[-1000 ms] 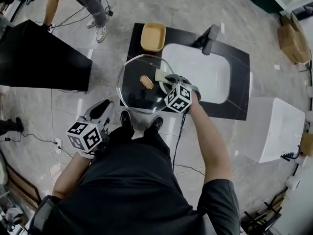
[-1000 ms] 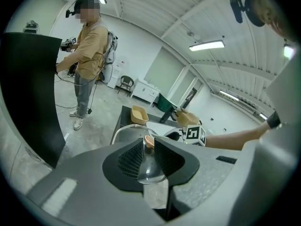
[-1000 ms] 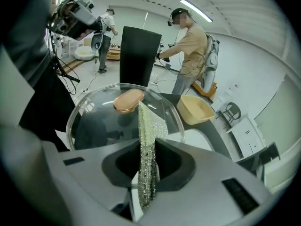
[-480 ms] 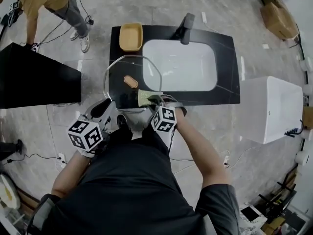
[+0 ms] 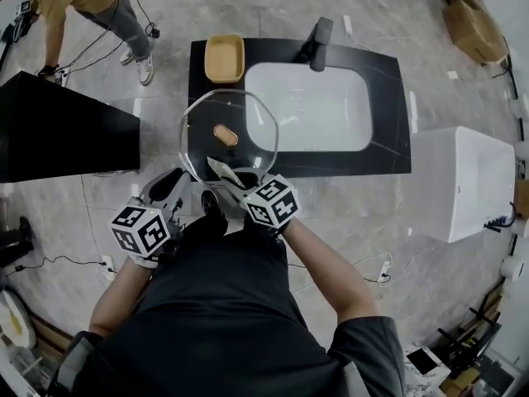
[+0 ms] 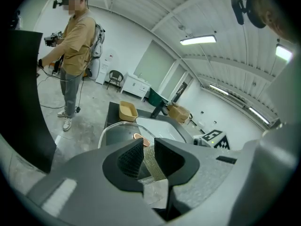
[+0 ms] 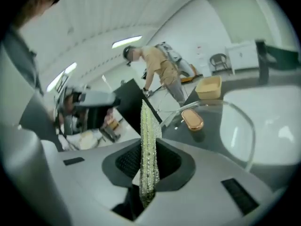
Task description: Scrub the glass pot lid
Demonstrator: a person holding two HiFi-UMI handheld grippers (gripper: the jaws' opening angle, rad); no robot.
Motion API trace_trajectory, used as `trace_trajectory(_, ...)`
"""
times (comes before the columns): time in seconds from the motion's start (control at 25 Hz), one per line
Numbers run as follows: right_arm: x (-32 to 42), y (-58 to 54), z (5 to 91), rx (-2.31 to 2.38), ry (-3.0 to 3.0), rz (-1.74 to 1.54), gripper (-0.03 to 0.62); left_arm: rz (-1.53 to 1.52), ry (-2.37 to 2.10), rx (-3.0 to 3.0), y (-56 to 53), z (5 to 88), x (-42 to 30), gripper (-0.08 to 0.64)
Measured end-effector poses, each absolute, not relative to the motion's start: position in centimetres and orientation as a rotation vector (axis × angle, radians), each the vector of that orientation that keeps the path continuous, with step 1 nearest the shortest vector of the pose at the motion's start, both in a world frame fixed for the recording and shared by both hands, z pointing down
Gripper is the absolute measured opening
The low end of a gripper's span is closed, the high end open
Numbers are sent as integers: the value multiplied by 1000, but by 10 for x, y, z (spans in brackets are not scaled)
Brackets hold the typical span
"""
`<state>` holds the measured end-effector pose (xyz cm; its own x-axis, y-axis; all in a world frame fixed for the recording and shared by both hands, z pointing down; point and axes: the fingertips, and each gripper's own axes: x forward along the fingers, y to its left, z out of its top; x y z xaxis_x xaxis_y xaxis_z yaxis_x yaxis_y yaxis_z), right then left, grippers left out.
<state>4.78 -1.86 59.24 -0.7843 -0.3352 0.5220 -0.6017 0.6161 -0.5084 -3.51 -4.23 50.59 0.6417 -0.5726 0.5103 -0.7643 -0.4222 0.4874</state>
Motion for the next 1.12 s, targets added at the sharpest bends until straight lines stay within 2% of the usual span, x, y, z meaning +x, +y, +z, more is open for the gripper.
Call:
trace_trajectory(0.16, 7, -47, 608, 926, -2426, 1642, 61, 326, -1108, 2112, -39, 503, -69, 74)
trace_trajectory(0.28, -2, -54, 636, 1092, -2263, 1891, 61, 311, -1150, 2078, -38, 505, -90, 74)
trace_trajectory(0.48, 31, -50, 653, 1332, -2148, 1858, 61, 298, -1131, 2065, -38, 509, -92, 74)
trace_trajectory(1.12, 187, -9, 672, 1599, -1965, 1753, 61, 326, -967, 2179, -44, 499, -15, 74)
